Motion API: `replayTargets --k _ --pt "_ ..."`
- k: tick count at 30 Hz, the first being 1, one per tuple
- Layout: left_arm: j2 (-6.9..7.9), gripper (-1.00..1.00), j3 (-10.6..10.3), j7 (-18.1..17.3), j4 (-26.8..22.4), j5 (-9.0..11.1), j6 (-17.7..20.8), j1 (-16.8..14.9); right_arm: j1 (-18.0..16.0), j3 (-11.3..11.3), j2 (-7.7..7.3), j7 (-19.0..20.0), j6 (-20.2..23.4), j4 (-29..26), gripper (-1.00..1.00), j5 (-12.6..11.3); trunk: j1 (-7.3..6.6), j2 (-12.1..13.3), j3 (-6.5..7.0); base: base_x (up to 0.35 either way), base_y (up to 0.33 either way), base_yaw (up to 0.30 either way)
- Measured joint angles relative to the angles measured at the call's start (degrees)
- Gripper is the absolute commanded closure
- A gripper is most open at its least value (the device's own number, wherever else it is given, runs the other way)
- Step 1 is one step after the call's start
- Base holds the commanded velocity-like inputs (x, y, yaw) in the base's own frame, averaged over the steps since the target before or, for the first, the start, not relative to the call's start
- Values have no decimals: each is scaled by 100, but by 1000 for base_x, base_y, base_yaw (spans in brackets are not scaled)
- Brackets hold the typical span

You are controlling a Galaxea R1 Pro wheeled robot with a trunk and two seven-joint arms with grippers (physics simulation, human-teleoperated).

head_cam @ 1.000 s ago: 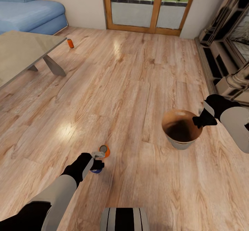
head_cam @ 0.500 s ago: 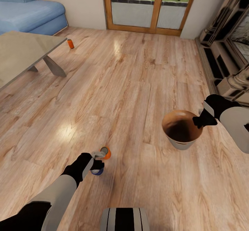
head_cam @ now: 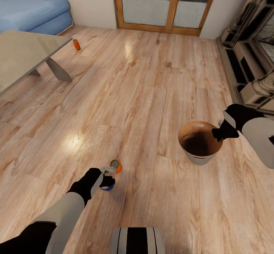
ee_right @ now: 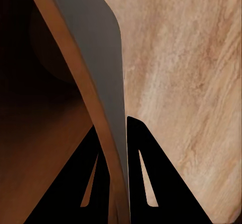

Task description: Put the three can of soda from the living room inside the tash can in the kitchen.

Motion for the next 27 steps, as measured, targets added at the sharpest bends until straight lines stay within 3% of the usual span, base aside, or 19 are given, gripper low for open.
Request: replayTargets --k 13,27 --pt "-3 100 2 -25 -61 3 7 0 1 -11 1 2 1 0 100 -13 0 0 0 0 0 0" --pt "-24 100 2 -9 -4 -22 60 -6 10 -9 2 3 1 1 100 -18 -31 16 266 0 0 0"
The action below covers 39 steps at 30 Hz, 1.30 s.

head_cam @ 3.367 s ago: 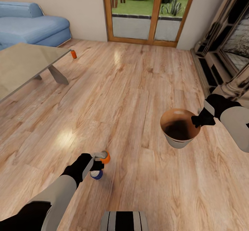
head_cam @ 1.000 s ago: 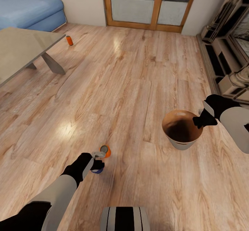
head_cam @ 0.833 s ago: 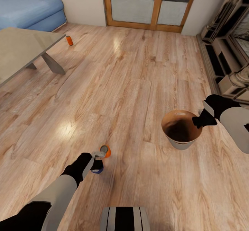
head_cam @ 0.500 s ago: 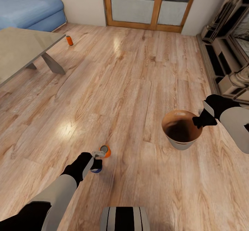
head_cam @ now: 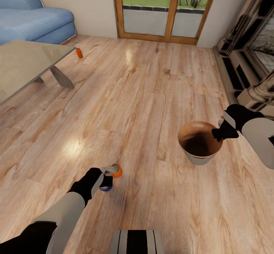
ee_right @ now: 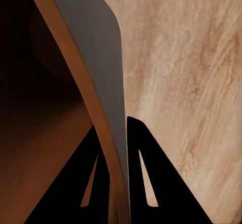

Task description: Put the three can of soda from the living room inside the tash can in the kitchen.

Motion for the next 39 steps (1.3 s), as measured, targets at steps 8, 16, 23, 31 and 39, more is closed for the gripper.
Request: replayTargets --k 8,16,23,31,39 --pt "24 100 20 -2 -48 21 -8 6 0 16 0 -4 -1 0 100 21 0 0 0 0 0 0" --pt "16 100 25 6 8 6 0 6 0 15 0 -1 -1 -1 100 21 0 0 0 -231 0 0" --pt "19 100 31 6 -39 20 -2 6 0 23 -1 -5 -1 0 100 25 0 0 0 -192 0 0" --pt "20 100 33 3 -54 26 -8 6 0 13 0 -6 -1 -1 100 17 0 0 0 -13 0 0" --pt "15 100 25 2 -45 9 -1 6 5 15 -8 -5 -1 -1 100 18 -16 7 133 0 0 0"
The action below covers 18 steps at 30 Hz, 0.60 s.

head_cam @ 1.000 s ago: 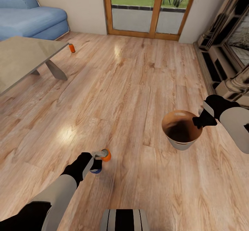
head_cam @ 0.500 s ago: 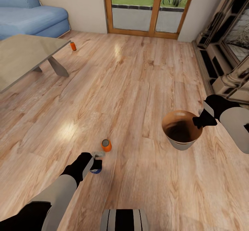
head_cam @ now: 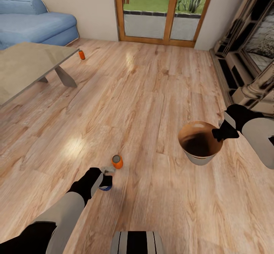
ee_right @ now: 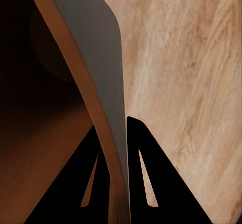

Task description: Put the three can of soda from the living room inside the tash can in the kitchen.

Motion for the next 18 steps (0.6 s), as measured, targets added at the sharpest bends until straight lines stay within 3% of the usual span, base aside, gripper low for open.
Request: replayTargets --k 14,18 --pt "2 100 24 8 44 -13 187 0 -5 7 -9 -5 0 0 100 8 -36 19 310 0 0 0" --pt "0 100 27 185 47 -11 234 0 -6 8 -6 -4 0 1 100 7 -46 24 399 0 0 0"
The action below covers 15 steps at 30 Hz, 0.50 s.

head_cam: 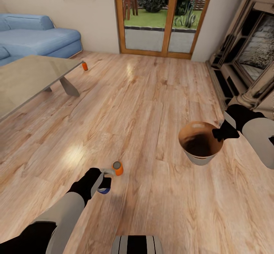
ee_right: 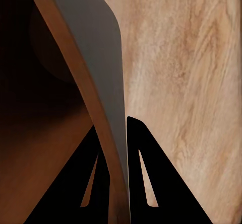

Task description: Put the three can of soda from the living room inside the tash can in the kitchen.

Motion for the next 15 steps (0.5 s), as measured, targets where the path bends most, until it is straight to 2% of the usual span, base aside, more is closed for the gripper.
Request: replayTargets --k 4,15 --pt "0 100 6 85 -7 3 20 0 5 -4 -3 2 0 1 100 -8 -10 5 89 0 0 0" --pt "31 100 -1 101 -50 22 295 0 8 -1 -4 0 0 0 100 1 -251 445 286 0 0 0"
